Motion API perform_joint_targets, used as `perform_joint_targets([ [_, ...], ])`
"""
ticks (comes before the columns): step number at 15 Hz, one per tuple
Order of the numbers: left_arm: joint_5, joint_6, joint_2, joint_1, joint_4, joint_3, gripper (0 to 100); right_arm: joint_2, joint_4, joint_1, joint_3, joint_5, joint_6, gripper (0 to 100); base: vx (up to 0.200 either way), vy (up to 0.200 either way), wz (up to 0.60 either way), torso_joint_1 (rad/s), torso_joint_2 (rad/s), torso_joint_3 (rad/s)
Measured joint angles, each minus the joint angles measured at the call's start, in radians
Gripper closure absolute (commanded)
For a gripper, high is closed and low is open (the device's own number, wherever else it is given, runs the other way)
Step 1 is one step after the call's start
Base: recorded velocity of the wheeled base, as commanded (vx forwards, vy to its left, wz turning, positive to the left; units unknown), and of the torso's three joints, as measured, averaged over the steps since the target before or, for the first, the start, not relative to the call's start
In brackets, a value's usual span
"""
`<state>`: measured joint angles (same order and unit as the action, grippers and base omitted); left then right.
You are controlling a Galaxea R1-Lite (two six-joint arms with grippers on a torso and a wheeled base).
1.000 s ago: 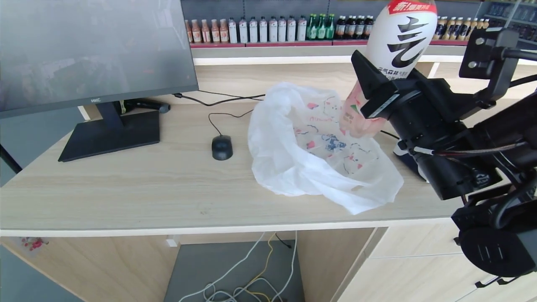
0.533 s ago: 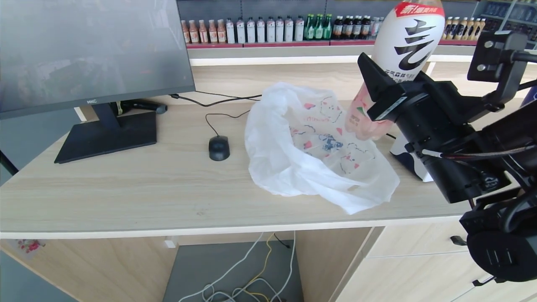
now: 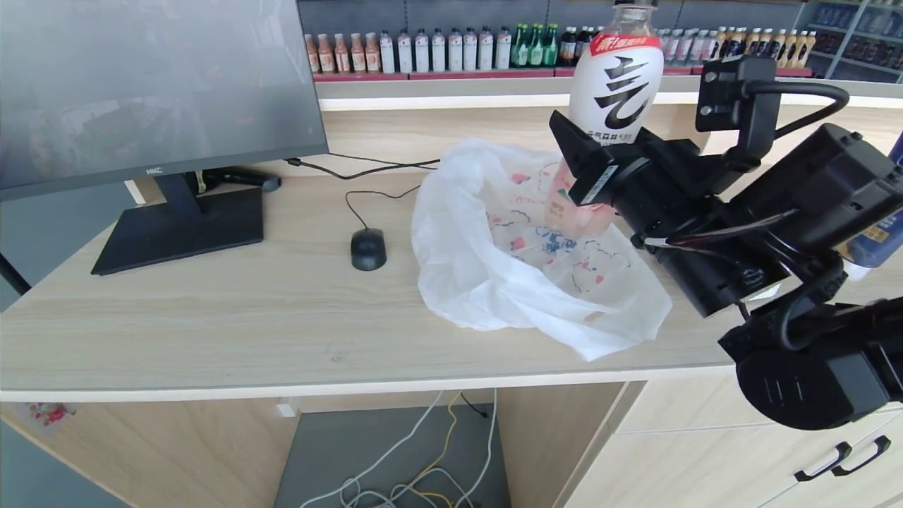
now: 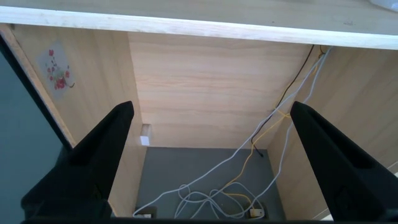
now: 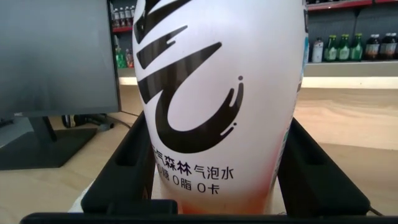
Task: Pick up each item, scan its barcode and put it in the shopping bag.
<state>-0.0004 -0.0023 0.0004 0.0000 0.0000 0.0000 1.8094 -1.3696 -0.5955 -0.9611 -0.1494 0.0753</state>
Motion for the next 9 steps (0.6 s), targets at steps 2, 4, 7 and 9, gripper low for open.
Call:
perform_joint_targets([
  [2, 0.0, 0.0, 0.0, 0.0, 0.0, 0.0, 0, 0.026, 0.053, -0.004, -0.056, 0.003, -0.002, 100, 0.0, 0.0, 0.0, 0.0, 0.0, 0.0],
  [4, 0.0, 0.0, 0.0, 0.0, 0.0, 0.0, 0, 0.051, 0.094, -0.003, -0.114, 0.003, -0.003, 100, 0.0, 0.0, 0.0, 0.0, 0.0, 0.0],
  [7, 0.0, 0.0, 0.0, 0.0, 0.0, 0.0, 0, 0.1, 0.15, -0.004, -0.225, 0.008, -0.018, 100, 0.0, 0.0, 0.0, 0.0, 0.0, 0.0],
  [9, 0.0, 0.0, 0.0, 0.0, 0.0, 0.0, 0, 0.138, 0.174, -0.001, -0.29, 0.008, -0.04, 100, 0.0, 0.0, 0.0, 0.0, 0.0, 0.0],
])
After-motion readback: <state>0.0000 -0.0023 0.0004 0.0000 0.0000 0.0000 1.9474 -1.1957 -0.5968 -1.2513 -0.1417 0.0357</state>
